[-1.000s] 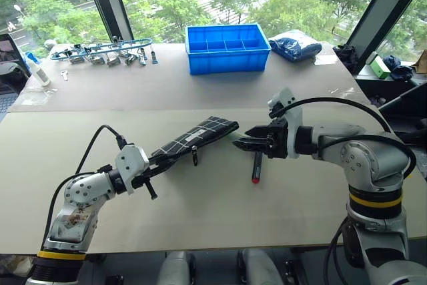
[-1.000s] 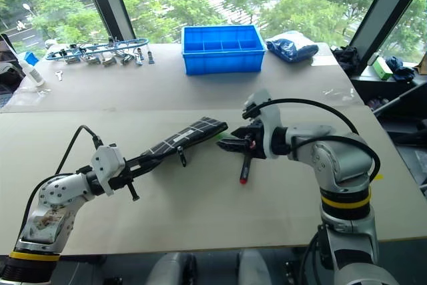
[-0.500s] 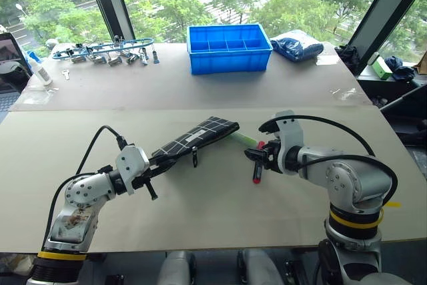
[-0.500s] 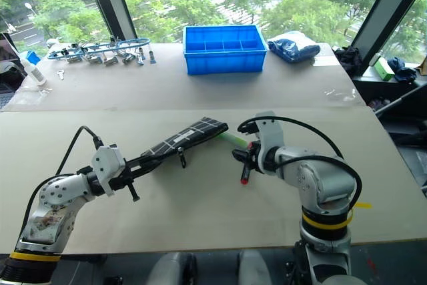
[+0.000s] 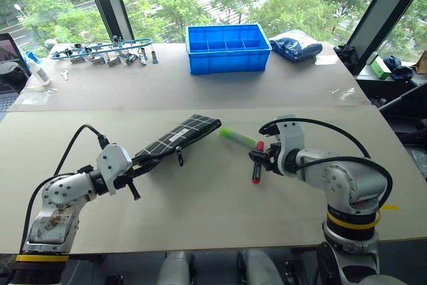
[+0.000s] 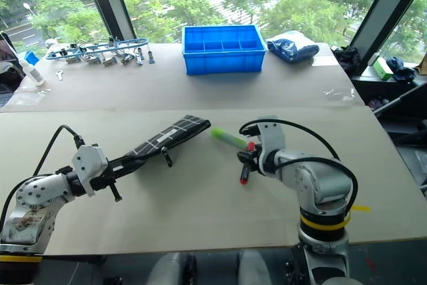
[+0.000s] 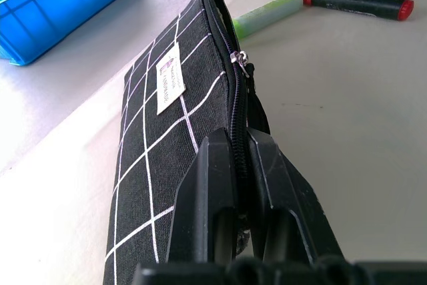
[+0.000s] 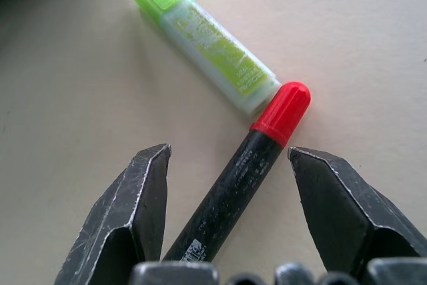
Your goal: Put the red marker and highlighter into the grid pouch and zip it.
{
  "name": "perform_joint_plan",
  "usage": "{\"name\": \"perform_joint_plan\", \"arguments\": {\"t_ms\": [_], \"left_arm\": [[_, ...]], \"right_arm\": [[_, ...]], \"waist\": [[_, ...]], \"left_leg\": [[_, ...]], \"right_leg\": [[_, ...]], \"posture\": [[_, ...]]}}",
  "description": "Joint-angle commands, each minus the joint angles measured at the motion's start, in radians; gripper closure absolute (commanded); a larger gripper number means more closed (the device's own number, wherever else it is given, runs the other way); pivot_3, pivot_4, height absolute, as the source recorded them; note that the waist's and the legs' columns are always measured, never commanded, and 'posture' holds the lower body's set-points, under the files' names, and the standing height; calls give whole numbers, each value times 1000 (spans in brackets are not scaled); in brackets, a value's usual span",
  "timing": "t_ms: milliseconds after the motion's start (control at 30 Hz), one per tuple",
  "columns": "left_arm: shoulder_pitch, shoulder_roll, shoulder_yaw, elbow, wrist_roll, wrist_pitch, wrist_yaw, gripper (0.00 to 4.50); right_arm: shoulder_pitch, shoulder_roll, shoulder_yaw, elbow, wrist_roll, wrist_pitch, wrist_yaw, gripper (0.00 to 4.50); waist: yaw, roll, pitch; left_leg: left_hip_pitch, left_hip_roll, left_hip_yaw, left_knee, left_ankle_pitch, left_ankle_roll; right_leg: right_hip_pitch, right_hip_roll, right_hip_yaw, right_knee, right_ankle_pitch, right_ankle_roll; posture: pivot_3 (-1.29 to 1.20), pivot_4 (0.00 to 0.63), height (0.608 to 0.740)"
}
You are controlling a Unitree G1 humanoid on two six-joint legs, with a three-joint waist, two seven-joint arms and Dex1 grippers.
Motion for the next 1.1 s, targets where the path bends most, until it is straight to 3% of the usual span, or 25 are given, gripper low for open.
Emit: {"name": "perform_joint_plan", "arguments": {"t_ms": [33,533,633,833,1100], "left_arm": [[13,12,35,-37,-31,-7,-9,4500],[11,10,44,-67,-46,15,2,4500],[10,10,46,-73,-48,19,4,4500],[5,13,48,-72,-46,20,6,4500],[9,20,54,-91,-67,39,-2,4500]], "right_arm": [[3,6,0,-13,-19,7,-31,1327],[74,10,32,71,-96,-56,-67,1327],[92,7,33,80,-108,-79,-70,1961],[104,-8,22,93,-126,-123,-68,3998],[60,-8,-50,153,-123,-168,-63,4032]], "waist": [[0,0,0],[0,-3,-2],[1,-6,-4],[0,-6,-4],[1,-7,-4]], "left_leg": [[0,0,0,0,0,0],[0,0,0,0,0,0],[3,0,0,0,0,0],[11,2,-1,-2,0,0],[11,2,-2,-1,0,0]], "right_leg": [[0,0,0,0,0,0],[1,0,0,0,0,0],[3,0,-1,-1,0,0],[12,1,-2,-6,0,0],[14,1,-2,-9,1,1]], "posture": [[0,150,740],[0,150,740],[0,150,740],[0,150,740],[0,150,740]]}}
